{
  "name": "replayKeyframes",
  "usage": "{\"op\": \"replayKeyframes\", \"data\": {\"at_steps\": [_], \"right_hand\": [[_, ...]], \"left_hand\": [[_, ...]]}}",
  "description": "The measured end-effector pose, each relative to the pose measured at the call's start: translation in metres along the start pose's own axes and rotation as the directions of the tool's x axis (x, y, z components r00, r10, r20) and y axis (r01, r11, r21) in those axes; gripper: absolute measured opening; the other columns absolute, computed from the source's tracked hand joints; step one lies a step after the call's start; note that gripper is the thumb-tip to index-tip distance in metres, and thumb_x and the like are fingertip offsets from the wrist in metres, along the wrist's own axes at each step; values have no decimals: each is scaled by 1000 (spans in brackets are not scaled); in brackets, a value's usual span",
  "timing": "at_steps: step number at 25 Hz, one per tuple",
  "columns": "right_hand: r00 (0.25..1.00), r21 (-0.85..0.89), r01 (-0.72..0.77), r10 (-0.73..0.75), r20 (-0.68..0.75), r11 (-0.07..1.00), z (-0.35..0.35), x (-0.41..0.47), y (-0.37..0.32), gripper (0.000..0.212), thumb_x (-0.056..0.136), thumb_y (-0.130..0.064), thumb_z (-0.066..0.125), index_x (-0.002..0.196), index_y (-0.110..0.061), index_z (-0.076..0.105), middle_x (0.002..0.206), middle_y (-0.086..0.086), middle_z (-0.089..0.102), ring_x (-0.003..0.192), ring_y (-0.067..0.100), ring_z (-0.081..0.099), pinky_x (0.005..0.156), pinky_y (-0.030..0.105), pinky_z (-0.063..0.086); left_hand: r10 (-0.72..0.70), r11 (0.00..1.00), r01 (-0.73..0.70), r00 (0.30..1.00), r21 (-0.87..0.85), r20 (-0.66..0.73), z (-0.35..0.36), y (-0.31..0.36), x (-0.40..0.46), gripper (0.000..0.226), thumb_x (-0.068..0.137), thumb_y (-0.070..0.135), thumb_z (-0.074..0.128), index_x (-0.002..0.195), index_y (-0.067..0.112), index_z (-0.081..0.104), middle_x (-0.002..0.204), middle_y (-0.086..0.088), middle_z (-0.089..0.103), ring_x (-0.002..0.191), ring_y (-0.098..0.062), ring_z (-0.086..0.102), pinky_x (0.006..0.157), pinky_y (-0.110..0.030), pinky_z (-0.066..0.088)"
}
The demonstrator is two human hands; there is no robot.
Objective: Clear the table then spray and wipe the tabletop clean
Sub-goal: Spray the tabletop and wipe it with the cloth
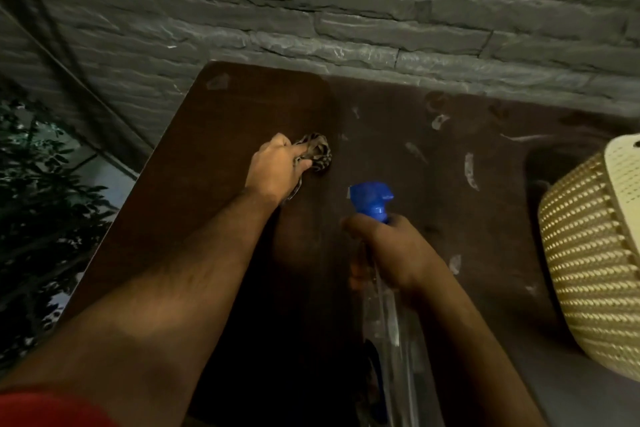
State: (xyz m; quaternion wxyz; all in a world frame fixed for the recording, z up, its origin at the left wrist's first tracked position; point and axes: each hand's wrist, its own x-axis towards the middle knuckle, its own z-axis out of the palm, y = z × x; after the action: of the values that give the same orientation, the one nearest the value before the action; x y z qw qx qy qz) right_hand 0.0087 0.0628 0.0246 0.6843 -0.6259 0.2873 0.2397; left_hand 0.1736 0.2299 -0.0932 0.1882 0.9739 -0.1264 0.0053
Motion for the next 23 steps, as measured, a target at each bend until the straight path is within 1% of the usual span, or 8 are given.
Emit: {"op": "replayKeyframes", "data": {"at_steps": [3, 6, 8, 11, 15, 18, 20, 23], "right_hand": [[999, -10, 23, -23, -36, 1000, 3, 30, -34, 20, 82, -21, 67, 84, -5, 56, 51, 8, 57, 42, 23, 55, 41, 26, 47], [995, -17, 34, -36, -91, 999, -1, 60, -62, 22, 80, -23, 68, 81, -4, 57, 46, 6, 56, 42, 23, 56, 46, 31, 50], [995, -11, 34, -35, -96, 999, -6, 76, -76, 21, 80, -22, 68, 81, -5, 56, 45, 5, 55, 41, 22, 55, 46, 33, 52], [996, 20, 19, -17, -84, 1000, -12, 91, -91, 19, 82, -20, 67, 84, -7, 53, 45, 4, 54, 41, 21, 54, 44, 31, 51], [995, -5, 29, -30, -98, 1000, -17, 108, -107, 18, 83, -19, 66, 88, -7, 53, 48, 5, 54, 44, 21, 54, 46, 31, 51], [984, -58, 66, -74, -162, 996, -24, 112, -120, 18, 82, -21, 68, 85, -9, 56, 54, 9, 56, 48, 25, 56, 45, 31, 51], [976, -52, 104, -112, -186, 993, -28, 109, -129, 17, 82, -22, 68, 84, -9, 57, 56, 11, 56, 47, 25, 56, 42, 29, 51], [963, -79, 147, -161, -217, 986, -35, 104, -140, 25, 83, -29, 67, 93, -8, 57, 61, 13, 59, 46, 22, 58, 43, 28, 50]], "left_hand": [[-37, 999, 38, 999, -30, 31, 2, 2, 55, 29, 89, 40, 60, 116, 30, 64, 108, -2, 51, 98, -24, 54, 85, -36, 45], [-21, 999, 24, 998, -38, 64, 6, 4, 108, 33, 90, 40, 58, 121, 28, 62, 114, -6, 52, 102, -26, 54, 88, -39, 47], [-13, 999, 18, 995, -44, 94, 8, 6, 141, 37, 91, 39, 58, 125, 26, 60, 118, -9, 52, 106, -29, 54, 91, -41, 47], [-27, 997, 36, 991, -67, 130, 11, 11, 174, 36, 91, 40, 57, 125, 28, 60, 120, -9, 51, 110, -29, 53, 93, -41, 45], [-23, 998, 29, 994, -53, 110, 16, 14, 189, 33, 91, 43, 54, 121, 32, 62, 115, -8, 51, 108, -29, 53, 89, -40, 44], [-16, 996, 23, 996, -86, 83, 18, 12, 190, 30, 91, 42, 54, 118, 31, 63, 113, -8, 52, 106, -30, 54, 90, -41, 46], [-15, 995, 22, 997, -99, 75, 20, 10, 189, 31, 93, 42, 52, 119, 29, 61, 117, -8, 51, 108, -30, 53, 92, -42, 45], [-38, 996, 45, 995, -83, 92, 20, 10, 190, 37, 96, 42, 46, 128, 26, 55, 127, -11, 49, 115, -33, 49, 96, -42, 43]]}}
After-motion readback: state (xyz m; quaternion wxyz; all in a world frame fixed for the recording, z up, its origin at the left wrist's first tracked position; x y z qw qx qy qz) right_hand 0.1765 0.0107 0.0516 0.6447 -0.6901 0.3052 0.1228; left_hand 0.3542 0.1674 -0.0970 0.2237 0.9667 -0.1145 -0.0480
